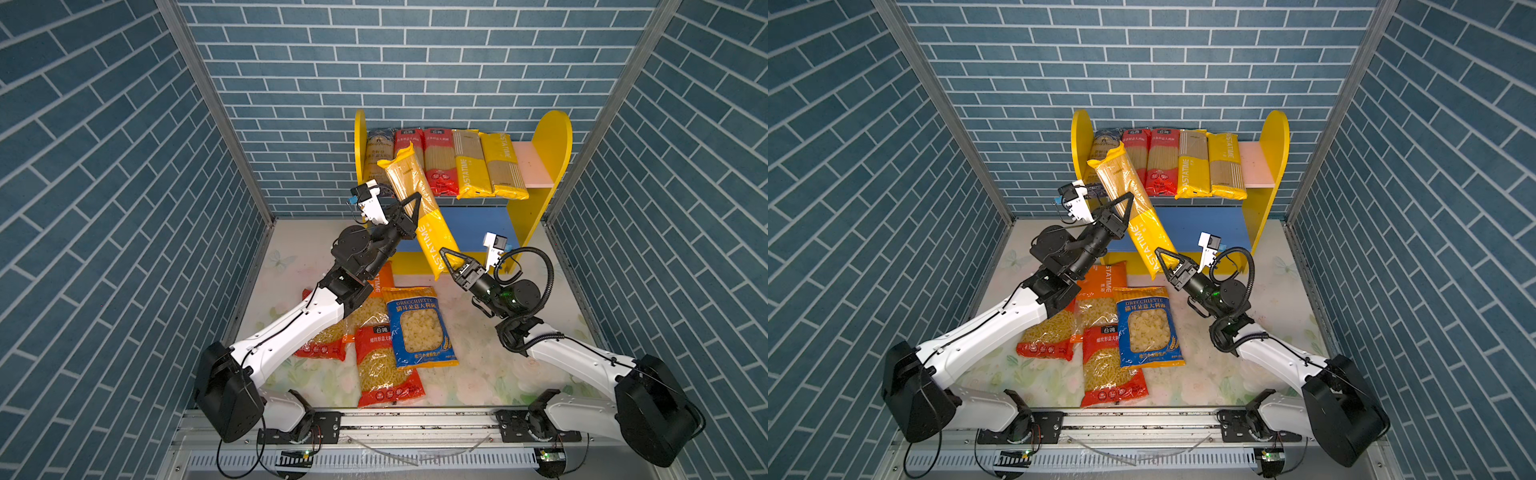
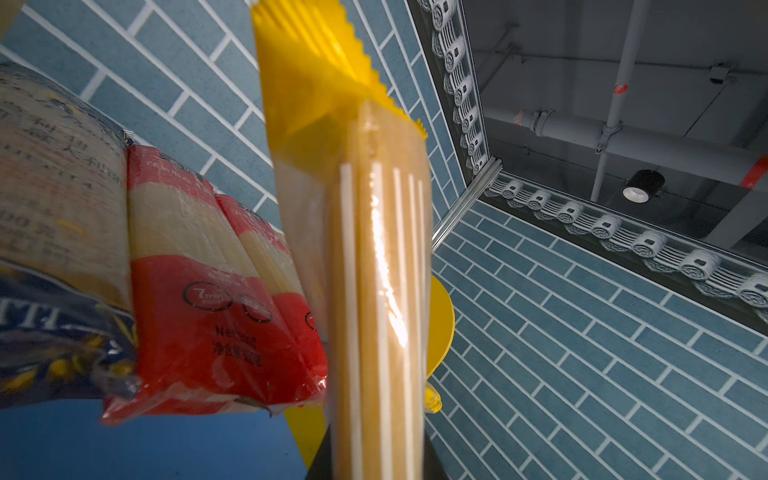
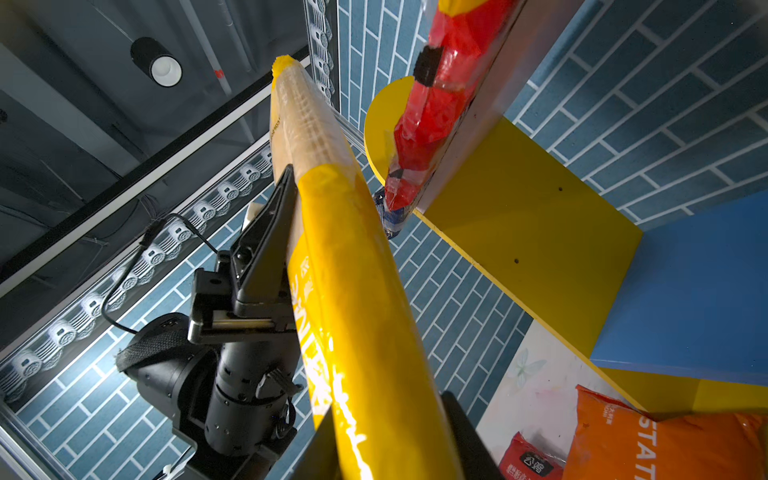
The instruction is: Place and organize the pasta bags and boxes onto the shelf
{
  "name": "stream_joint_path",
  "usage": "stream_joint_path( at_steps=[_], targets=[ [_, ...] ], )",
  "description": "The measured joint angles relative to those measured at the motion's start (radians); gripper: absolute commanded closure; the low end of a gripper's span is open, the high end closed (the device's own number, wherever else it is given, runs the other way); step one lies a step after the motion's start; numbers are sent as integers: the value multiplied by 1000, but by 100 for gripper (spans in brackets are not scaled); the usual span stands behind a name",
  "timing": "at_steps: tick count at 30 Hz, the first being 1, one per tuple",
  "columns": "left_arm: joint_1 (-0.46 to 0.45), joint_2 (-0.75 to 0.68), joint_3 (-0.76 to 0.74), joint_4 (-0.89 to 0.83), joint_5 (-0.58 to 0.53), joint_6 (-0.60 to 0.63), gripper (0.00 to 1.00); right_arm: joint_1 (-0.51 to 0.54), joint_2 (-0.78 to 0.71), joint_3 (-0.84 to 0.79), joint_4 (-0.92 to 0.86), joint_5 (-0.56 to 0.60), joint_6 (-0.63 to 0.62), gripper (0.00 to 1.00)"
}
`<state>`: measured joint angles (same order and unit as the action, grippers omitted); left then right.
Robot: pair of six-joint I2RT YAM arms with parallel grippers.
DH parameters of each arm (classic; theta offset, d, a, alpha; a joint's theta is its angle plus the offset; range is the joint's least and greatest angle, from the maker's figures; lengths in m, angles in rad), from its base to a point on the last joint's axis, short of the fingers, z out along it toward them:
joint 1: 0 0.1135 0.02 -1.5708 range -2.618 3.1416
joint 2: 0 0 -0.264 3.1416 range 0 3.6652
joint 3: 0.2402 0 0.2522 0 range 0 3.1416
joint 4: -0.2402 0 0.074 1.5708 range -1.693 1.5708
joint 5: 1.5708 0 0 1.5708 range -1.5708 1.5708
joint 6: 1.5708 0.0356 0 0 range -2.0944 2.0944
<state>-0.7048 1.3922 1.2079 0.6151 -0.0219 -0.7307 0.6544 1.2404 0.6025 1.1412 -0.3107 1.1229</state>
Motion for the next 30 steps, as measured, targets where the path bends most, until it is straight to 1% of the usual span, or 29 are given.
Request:
stream_joint_path(
  at_steps=[7, 15, 18, 21, 26, 28, 30],
  targets=[
    [2, 0, 0, 3, -6, -15, 99, 0, 15, 0, 35, -3, 8, 69],
    [2, 2, 0, 5, -16, -26, 94, 0, 15, 0, 47, -4, 7, 75],
    [2, 5, 0, 9, -19, -31, 89, 0, 14, 0, 48, -6, 7, 79],
    [2, 6, 0, 11, -21, -37, 77, 0, 8, 0, 45, -8, 7, 82],
    [0, 6, 0, 18, -27, -37, 47, 0, -18, 5, 21, -12, 8, 89],
    [-2, 6, 0, 19, -26, -37, 40, 0, -30, 10, -2, -14, 8, 91],
    [-2, 6, 0, 18, -25, -37, 37, 0, -44, 14, -23, -16, 7, 93]
  ],
)
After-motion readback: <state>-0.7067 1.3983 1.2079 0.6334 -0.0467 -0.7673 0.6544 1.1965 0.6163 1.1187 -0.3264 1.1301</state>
